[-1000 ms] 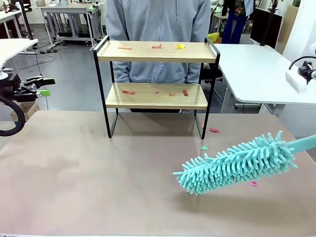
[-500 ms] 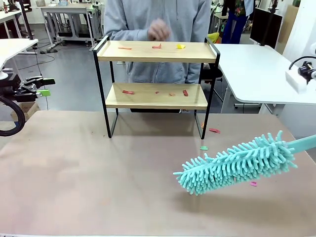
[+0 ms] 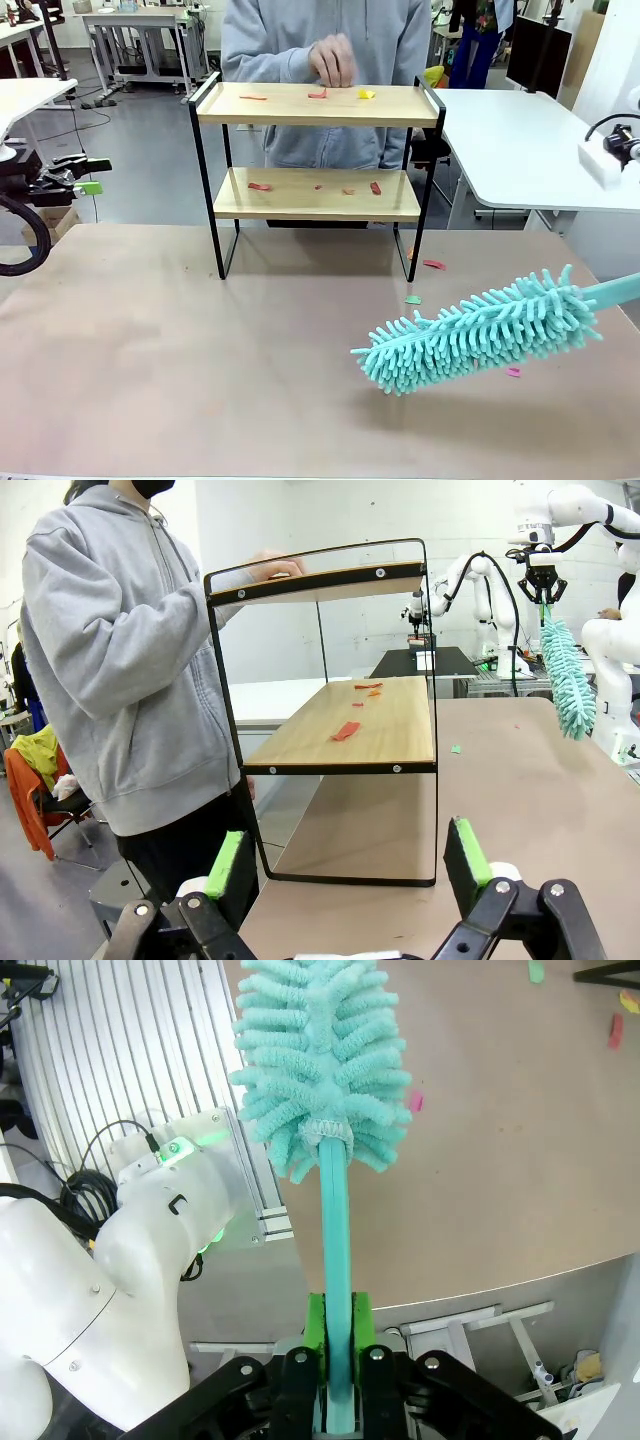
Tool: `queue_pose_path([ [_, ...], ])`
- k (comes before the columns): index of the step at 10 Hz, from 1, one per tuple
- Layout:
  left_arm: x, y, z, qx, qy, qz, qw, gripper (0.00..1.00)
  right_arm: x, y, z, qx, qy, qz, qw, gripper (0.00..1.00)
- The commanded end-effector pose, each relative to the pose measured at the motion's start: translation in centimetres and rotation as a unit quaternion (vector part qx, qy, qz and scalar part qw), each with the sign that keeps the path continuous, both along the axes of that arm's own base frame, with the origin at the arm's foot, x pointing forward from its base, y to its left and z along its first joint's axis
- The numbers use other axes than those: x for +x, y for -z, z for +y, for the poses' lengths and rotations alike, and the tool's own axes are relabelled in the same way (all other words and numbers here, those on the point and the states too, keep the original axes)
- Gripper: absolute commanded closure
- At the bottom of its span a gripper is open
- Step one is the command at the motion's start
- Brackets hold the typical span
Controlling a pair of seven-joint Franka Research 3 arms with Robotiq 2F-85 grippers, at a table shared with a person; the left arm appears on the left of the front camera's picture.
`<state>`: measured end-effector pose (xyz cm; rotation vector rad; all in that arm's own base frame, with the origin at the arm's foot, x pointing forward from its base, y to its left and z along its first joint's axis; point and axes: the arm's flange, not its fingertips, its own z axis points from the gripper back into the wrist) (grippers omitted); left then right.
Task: Clean the shelf.
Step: Clean the specific section of the Shelf indicated by the human with the Duster.
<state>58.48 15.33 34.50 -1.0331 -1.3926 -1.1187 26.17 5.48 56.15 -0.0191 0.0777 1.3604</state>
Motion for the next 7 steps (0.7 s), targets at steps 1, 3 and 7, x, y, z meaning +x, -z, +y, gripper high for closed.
queue_pose_path([
  [1, -0.12, -0.26, -0.11, 0.002, -0.002, -0.006, 1.000, 0.00, 0.14, -0.22, -0.06, 0.004, 0.003, -0.006, 1.000, 0.87],
  [3, -0.12, -0.26, -0.11, 0.002, -0.002, -0.006, 1.000, 0.00, 0.14, -0.22, -0.06, 0.004, 0.003, -0.006, 1.000, 0.87],
  [7, -0.12, -0.26, -0.11, 0.002, -0.002, -0.006, 1.000, 0.00, 0.14, -0.22, -0.06, 0.004, 0.003, -0.006, 1.000, 0.87],
])
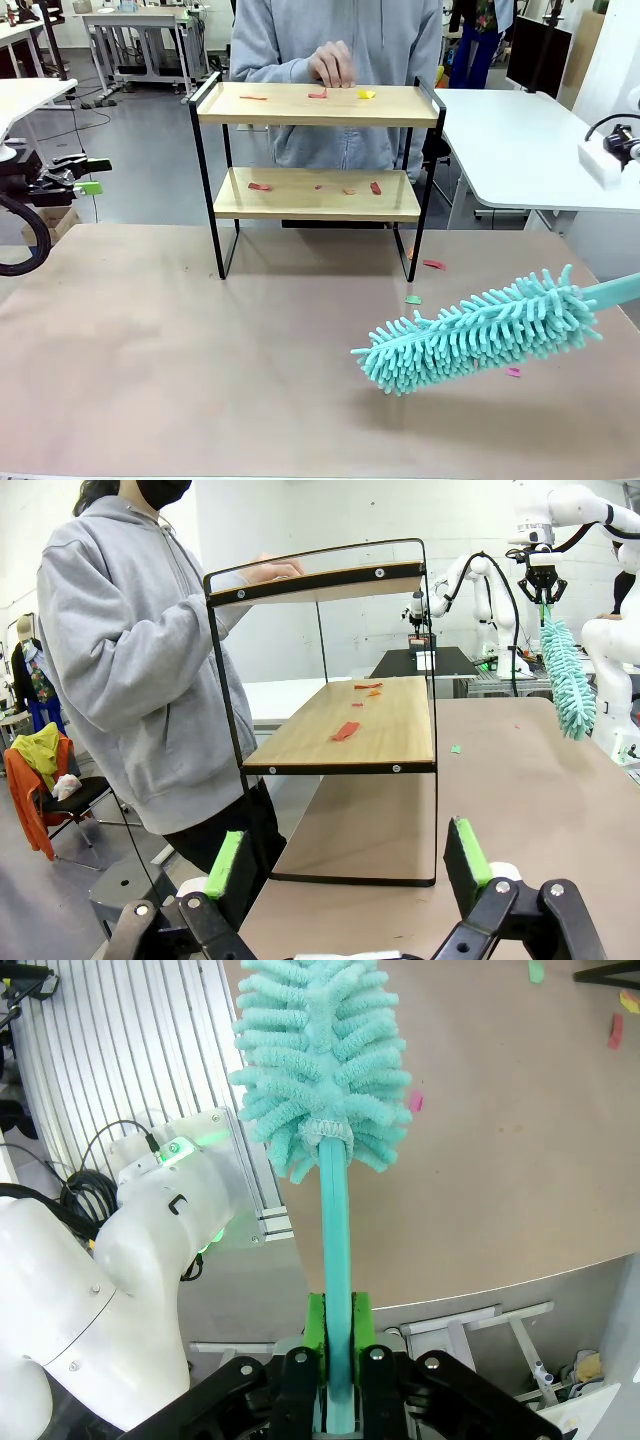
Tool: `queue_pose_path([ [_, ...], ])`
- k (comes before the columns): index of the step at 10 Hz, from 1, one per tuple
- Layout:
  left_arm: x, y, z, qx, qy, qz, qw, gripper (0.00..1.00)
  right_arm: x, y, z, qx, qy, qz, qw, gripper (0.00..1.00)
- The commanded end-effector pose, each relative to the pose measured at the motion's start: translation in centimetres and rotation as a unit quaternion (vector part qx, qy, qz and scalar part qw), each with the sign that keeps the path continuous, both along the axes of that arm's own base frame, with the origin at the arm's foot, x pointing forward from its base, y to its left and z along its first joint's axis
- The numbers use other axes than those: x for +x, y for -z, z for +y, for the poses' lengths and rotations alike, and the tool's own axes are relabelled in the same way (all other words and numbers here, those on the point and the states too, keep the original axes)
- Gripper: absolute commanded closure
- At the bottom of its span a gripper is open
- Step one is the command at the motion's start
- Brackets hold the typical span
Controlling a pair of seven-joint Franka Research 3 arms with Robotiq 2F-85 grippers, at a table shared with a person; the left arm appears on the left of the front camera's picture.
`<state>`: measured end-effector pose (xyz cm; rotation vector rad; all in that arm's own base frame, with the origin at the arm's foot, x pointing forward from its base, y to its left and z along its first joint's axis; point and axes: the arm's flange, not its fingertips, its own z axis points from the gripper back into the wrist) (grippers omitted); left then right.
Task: Clean the shelf.
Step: Clean the specific section of the Shelf indicated by the human with the Duster.
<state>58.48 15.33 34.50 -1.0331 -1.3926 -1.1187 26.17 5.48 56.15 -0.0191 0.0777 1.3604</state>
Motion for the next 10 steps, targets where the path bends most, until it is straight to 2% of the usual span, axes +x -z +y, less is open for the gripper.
queue_pose_path([
  [1, -0.1, -0.3, -0.1, 0.002, -0.002, -0.006, 1.000, 0.00, 0.1, -0.2, -0.1, 0.004, 0.003, -0.006, 1.000, 0.87],
  [5, -0.1, -0.3, -0.1, 0.002, -0.002, -0.006, 1.000, 0.00, 0.0, 0.0, 0.0, 0.000, 0.000, 0.000, 1.000, 0.87],
  [7, -0.1, -0.3, -0.1, 0.002, -0.002, -0.006, 1.000, 0.00, -0.3, -4.6, 2.4, 0.049, 0.030, -0.003, 0.998, 0.87],
  [10, -0.1, -0.3, -0.1, 0.002, -0.002, -0.006, 1.000, 0.00, -0.4, -11.4, 7.3, 0.042, 0.028, -0.025, 0.998, 0.87],
])
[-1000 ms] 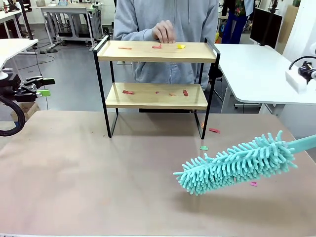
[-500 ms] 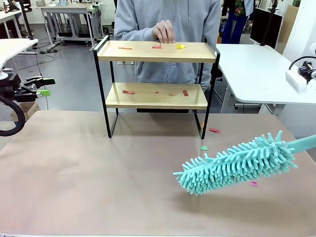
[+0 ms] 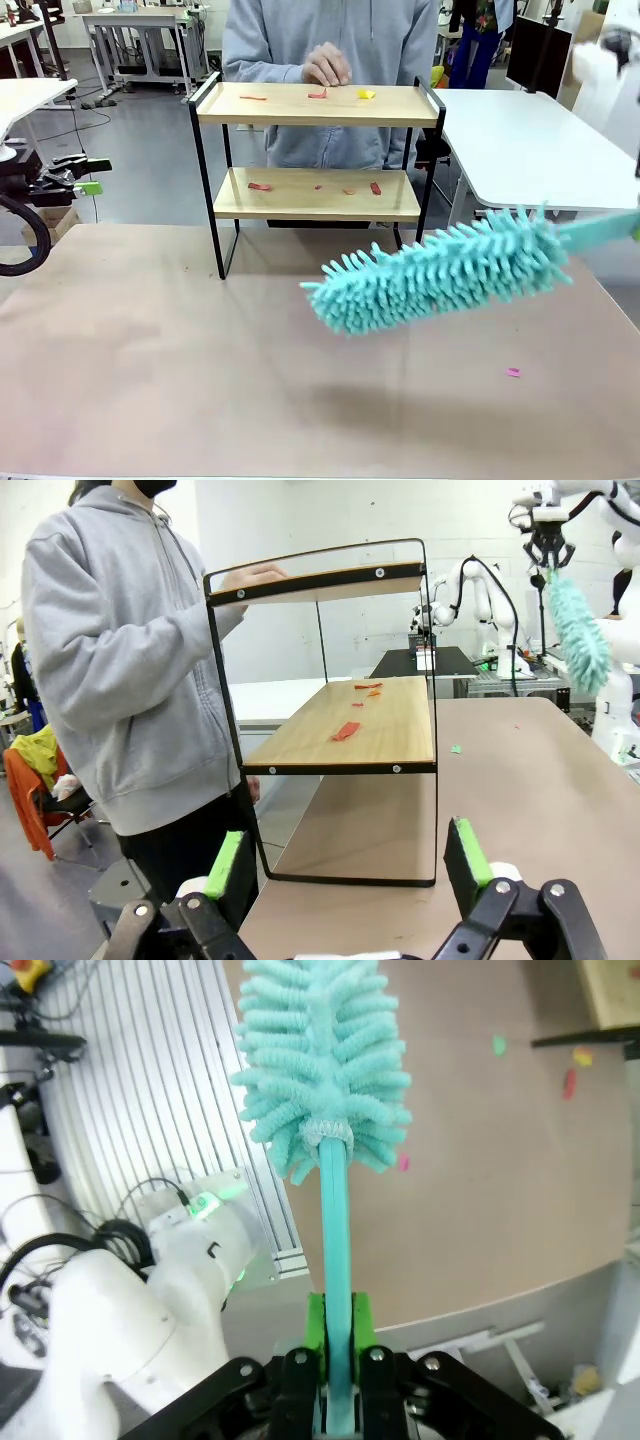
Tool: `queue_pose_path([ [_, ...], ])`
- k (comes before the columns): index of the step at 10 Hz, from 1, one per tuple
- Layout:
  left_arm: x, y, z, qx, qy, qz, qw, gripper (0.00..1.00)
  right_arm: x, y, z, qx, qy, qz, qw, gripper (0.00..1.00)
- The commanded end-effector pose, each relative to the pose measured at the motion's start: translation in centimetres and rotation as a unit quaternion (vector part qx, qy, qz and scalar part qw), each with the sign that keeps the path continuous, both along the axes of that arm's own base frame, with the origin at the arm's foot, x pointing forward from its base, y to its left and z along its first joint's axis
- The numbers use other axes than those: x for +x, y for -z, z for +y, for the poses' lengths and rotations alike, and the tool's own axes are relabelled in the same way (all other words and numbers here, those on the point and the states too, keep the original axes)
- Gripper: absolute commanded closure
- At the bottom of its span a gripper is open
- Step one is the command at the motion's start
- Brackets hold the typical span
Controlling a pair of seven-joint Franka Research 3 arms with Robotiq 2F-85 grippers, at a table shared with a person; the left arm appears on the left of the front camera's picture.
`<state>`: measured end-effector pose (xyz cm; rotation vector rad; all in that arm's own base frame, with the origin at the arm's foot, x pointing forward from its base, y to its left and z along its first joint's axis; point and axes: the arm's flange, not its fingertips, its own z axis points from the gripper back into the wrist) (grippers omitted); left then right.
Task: Clean the shelf.
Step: Clean the specific section of the Shelf indicated by the human with the Duster.
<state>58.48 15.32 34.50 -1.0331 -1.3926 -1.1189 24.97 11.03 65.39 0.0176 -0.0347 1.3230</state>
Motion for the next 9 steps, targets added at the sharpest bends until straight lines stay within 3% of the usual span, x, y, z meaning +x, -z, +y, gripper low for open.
queue_pose_path([
  [1, -0.1, -0.3, -0.1, 0.002, -0.002, -0.006, 1.000, 0.00, 0.3, -4.8, 4.5, 0.017, 0.036, 0.013, 0.999, 0.87],
  [3, -0.1, -0.3, -0.1, 0.002, -0.002, -0.006, 1.000, 0.00, -0.5, -9.1, 10.3, 0.046, 0.151, -0.004, 0.987, 0.87],
  [5, -0.1, -0.3, -0.1, 0.002, -0.002, -0.006, 1.000, 0.00, -0.9, -12.4, 15.6, 0.096, 0.189, -0.018, 0.977, 0.87],
  [7, -0.1, -0.3, -0.1, 0.002, -0.002, -0.006, 1.000, 0.00, 1.6, -13.9, 20.4, 0.144, 0.298, -0.023, 0.943, 0.87],
  [9, -0.1, -0.3, -0.1, 0.002, -0.002, -0.006, 1.000, 0.00, 5.5, -13.4, 23.5, 0.188, 0.405, -0.029, 0.894, 0.87],
])
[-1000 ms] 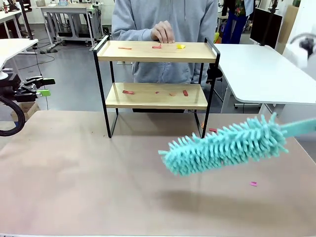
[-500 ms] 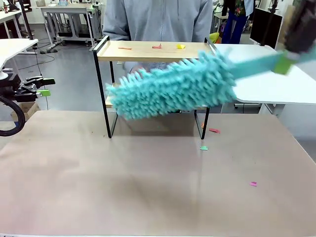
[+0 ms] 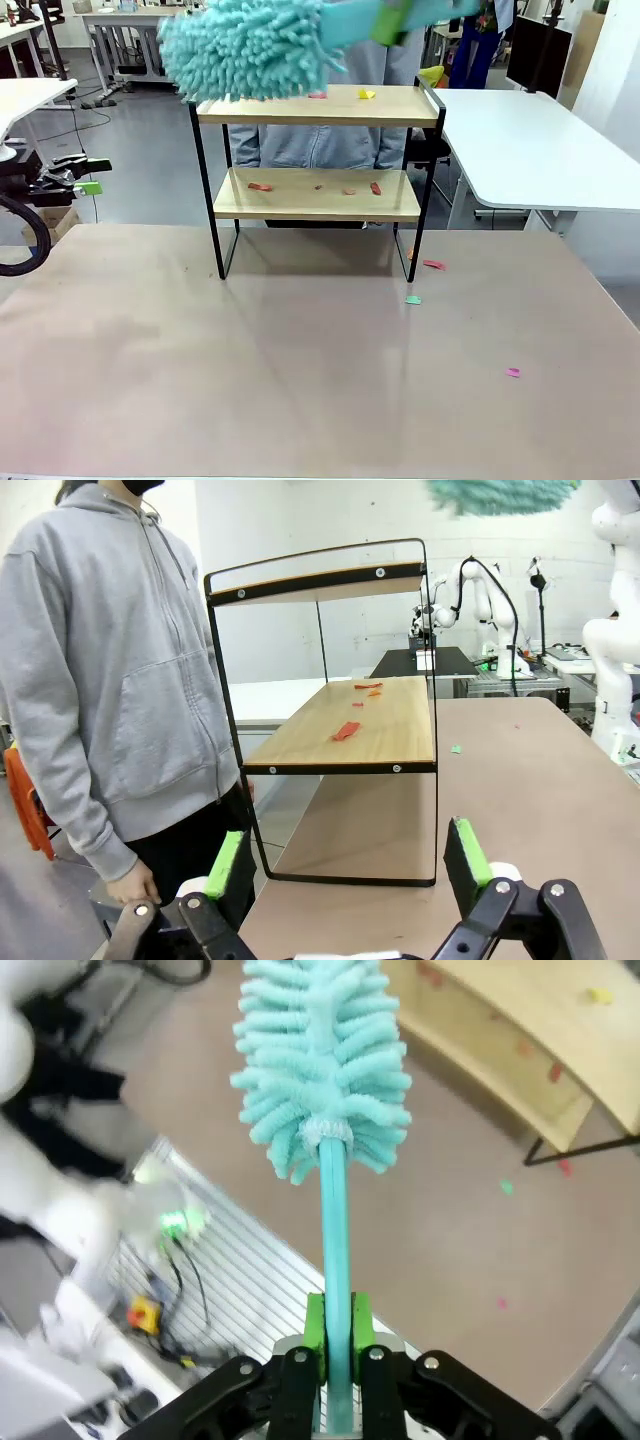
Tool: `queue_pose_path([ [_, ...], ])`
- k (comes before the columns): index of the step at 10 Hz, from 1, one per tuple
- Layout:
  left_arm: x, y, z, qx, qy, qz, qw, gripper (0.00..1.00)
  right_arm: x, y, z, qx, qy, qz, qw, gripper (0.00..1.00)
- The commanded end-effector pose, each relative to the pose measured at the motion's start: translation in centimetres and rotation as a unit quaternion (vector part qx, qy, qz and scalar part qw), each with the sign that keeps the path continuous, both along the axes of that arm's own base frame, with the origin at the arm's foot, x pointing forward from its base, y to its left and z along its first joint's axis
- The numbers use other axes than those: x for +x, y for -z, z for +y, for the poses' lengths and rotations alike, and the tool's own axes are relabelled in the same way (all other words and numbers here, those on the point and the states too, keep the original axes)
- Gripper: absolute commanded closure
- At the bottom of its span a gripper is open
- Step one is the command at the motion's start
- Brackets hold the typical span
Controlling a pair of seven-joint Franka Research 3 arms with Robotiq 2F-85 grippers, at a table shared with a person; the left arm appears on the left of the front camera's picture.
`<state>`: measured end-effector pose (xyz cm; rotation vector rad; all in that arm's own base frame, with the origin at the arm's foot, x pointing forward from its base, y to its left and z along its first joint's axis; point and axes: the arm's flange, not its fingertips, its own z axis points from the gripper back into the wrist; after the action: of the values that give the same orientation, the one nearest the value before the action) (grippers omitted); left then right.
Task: Clean the shelf.
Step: Clean the specific section of the Shelf indicated by the human with the Duster.
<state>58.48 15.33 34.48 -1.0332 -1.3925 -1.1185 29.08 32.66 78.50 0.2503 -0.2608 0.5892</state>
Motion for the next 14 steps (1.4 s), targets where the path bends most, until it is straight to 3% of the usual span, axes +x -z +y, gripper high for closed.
queue_pose_path([
  [1, -0.1, -0.3, -0.1, 0.002, -0.002, -0.006, 1.000, 0.00, 2.8, -0.1, 2.8, 0.053, 0.091, -0.007, 0.994, 0.87],
  [2, -0.1, -0.3, -0.1, 0.002, -0.002, -0.006, 1.000, 0.00, 3.6, 0.1, 2.8, 0.088, 0.098, 0.002, 0.991, 0.87],
  [3, -0.1, -0.3, -0.1, 0.002, -0.002, -0.006, 1.000, 0.00, 2.3, 0.5, 1.2, 0.029, 0.047, 0.006, 0.998, 0.87],
  [8, -0.1, -0.3, -0.1, 0.002, -0.002, -0.006, 1.000, 0.00, 2.4, 0.8, 1.9, 0.032, 0.059, 0.016, 0.998, 0.87],
  [10, -0.1, -0.3, -0.1, 0.002, -0.002, -0.006, 1.000, 0.00, 4.8, -0.4, 7.7, 0.018, 0.141, -0.021, 0.990, 0.87],
  [14, -0.1, -0.3, -0.1, 0.002, -0.002, -0.006, 1.000, 0.00, 6.8, 0.8, 15.2, 0.021, 0.282, -0.039, 0.958, 0.87],
])
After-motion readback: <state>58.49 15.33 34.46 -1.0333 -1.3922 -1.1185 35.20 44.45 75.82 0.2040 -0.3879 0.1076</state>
